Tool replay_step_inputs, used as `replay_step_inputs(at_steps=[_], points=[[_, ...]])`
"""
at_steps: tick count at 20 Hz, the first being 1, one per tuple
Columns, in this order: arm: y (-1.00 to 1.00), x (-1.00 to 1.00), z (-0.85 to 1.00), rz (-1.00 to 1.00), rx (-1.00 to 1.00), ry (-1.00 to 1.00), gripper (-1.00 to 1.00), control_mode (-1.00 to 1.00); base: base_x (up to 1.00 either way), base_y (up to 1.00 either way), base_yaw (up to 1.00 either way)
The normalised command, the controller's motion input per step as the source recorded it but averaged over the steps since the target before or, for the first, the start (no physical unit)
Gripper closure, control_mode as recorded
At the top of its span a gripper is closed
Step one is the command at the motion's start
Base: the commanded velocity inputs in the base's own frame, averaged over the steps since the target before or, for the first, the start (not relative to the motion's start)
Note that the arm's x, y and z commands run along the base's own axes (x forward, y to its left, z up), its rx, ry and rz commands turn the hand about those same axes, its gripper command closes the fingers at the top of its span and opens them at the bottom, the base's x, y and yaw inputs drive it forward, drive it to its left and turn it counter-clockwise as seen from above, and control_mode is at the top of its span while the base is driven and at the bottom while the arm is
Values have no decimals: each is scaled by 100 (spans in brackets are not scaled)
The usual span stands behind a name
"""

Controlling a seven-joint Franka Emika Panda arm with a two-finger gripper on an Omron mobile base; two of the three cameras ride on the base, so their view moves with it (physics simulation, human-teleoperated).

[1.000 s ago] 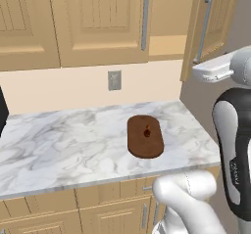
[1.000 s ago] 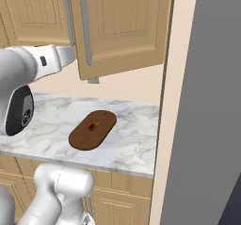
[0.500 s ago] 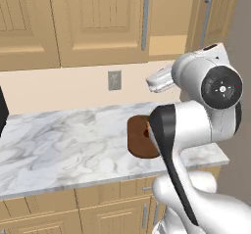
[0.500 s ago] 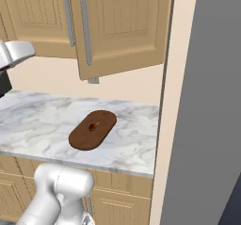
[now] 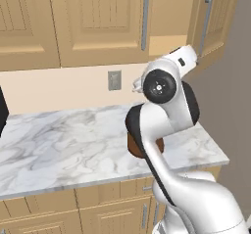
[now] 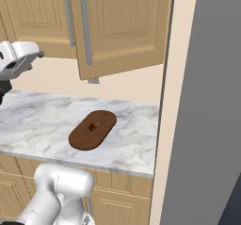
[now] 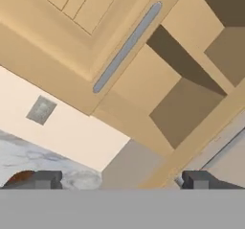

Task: Open the cabinet, retrieve the rolling pin, and place it next to the meat on the cutting board to prepare for tenderizing.

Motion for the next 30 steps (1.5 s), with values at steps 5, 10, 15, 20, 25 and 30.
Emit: replay_step_inputs(at_steps=[5,10,15,20,25,30], points=[[-8,69,-17,-13,-14,2,-100,-100,0,0,0],[-20,64,-9,-9,-10,4,-100,-100,0,0,0],[-26,65,-4,-6,-5,7,-100,-100,0,0,0],[-30,59,-4,-4,-2,7,-100,-100,0,0,0],[-36,16,-14,-6,0,4,-100,-100,0,0,0],[-48,-13,-28,-12,0,1,-100,-100,0,0,0]])
